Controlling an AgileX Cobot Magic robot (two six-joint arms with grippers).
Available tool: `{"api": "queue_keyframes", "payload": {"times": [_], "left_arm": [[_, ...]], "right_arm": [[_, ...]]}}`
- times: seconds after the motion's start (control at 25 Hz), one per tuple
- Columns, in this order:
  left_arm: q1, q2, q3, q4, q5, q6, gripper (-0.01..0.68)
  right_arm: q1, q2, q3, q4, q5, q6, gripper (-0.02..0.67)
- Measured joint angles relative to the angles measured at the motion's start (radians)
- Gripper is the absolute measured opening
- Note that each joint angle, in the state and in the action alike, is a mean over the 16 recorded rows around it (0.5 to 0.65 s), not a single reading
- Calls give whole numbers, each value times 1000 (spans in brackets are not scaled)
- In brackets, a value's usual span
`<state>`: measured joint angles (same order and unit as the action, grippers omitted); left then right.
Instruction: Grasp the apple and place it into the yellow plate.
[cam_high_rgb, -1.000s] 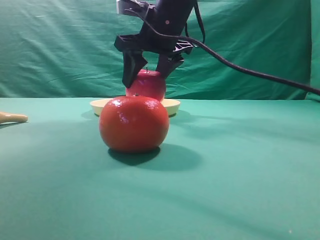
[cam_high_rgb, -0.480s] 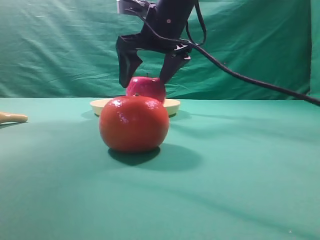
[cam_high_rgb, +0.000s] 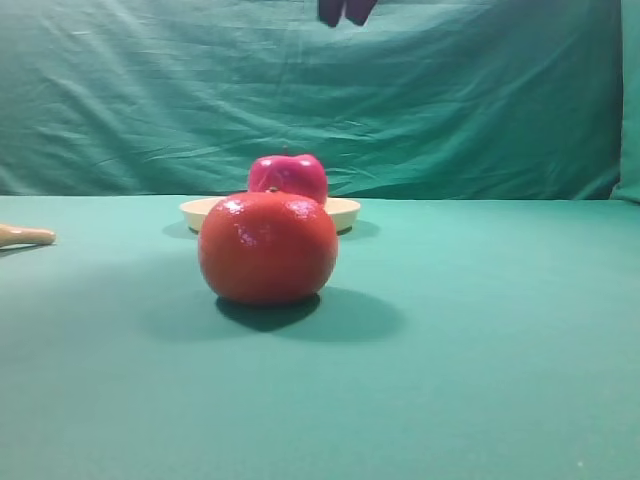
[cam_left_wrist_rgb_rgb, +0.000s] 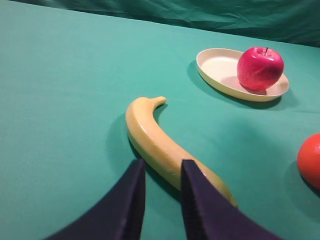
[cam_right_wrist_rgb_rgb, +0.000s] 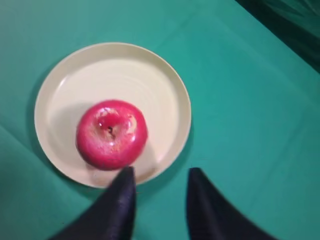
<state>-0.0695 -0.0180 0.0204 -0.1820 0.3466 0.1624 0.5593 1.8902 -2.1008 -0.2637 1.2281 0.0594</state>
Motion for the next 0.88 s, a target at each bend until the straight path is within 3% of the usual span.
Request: {"api": "queue_keyframes", "payload": {"times": [0.32,0.88], "left_arm": [[0,0,0,0,0,0,157],[0,0,0,0,0,0,157]], "right_arm": [[-1,-296,223,-21,-23,44,0],[-1,-937,982,-21,-334,91,0]]}}
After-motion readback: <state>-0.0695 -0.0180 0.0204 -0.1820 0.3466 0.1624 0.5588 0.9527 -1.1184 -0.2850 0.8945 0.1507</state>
